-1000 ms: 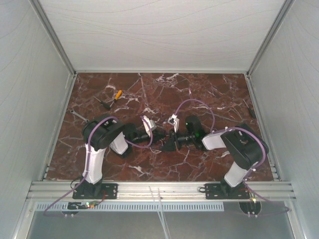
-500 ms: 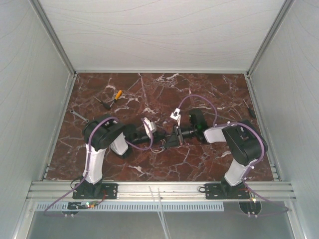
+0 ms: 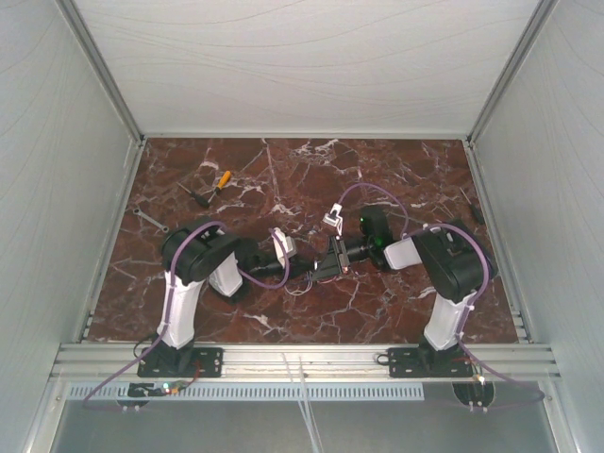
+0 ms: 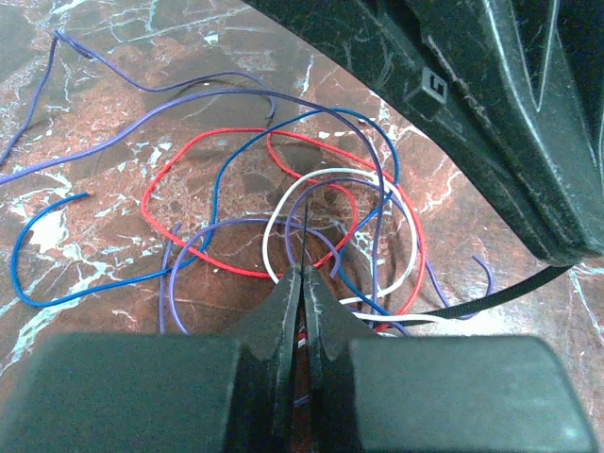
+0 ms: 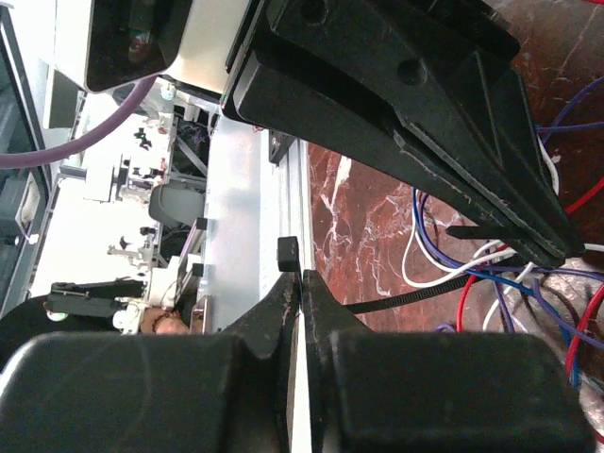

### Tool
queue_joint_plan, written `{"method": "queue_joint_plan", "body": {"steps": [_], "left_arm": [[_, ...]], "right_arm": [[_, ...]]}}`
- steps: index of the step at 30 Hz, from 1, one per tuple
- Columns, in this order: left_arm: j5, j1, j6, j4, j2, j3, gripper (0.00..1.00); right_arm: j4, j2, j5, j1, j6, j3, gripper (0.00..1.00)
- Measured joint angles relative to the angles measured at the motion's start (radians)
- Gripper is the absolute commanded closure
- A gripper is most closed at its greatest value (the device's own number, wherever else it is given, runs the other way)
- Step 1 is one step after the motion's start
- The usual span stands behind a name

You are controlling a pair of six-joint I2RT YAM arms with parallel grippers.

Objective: Zip-tie the wires
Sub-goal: Tie the cable at the center of the board.

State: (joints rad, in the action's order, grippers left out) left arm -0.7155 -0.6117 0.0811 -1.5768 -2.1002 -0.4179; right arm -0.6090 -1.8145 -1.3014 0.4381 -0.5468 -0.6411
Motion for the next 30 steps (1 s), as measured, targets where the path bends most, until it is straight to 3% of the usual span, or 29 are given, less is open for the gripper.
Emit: {"method": "queue_joint_plan", "body": {"steps": [15, 30], "left_arm": [[-0.015, -0.014, -0.006, 0.000, 0.013, 0.000, 1.00], [-0.014, -0.021, -0.006, 0.000, 0.018, 0.000, 1.00]], "right_arm": [[-0.099, -0.119, -0.031, 0.000, -0.116, -0.003, 1.00], [-0.235, -0.121, -0.045, -0.009, -0.214, 0.010, 1.00]]}}
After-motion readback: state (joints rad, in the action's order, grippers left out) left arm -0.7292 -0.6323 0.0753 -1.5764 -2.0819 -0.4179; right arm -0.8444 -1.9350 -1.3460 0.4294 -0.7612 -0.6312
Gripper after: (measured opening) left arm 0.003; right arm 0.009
